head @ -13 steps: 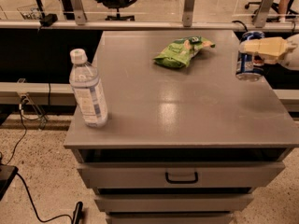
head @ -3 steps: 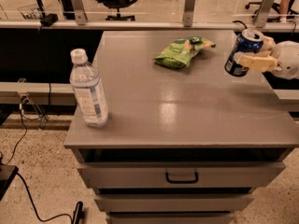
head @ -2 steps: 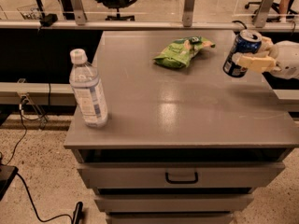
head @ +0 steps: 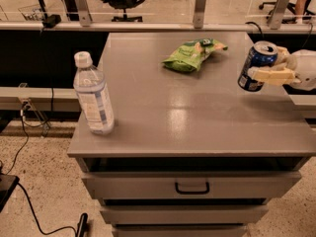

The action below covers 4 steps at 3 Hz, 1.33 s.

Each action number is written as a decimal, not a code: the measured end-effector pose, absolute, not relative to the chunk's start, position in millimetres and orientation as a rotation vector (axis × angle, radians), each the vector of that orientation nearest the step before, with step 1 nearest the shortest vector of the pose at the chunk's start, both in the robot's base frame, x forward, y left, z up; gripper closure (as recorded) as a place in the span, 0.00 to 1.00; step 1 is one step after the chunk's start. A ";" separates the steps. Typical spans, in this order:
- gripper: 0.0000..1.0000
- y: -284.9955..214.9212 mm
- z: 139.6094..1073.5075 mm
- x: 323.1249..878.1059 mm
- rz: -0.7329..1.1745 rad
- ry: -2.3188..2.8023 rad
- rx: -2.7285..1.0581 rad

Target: Place pepsi can upright

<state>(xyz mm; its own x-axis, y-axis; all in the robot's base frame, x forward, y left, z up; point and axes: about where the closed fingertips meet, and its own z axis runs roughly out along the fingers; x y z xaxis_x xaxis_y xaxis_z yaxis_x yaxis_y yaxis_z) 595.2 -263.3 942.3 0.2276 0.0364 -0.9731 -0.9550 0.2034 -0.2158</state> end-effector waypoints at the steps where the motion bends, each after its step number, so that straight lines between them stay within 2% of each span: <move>1: 1.00 -260.1 933.3 595.2 0.865 1.128 -1.201; 2: 1.00 -261.9 919.8 593.1 0.780 1.198 -1.296; 3: 0.85 -265.5 904.3 590.7 0.774 1.252 -1.300; 4: 0.64 -265.6 892.8 587.9 0.823 1.291 -1.254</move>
Offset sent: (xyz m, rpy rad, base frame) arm -0.0115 -0.0108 -0.0423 -0.4007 -0.0446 -0.0430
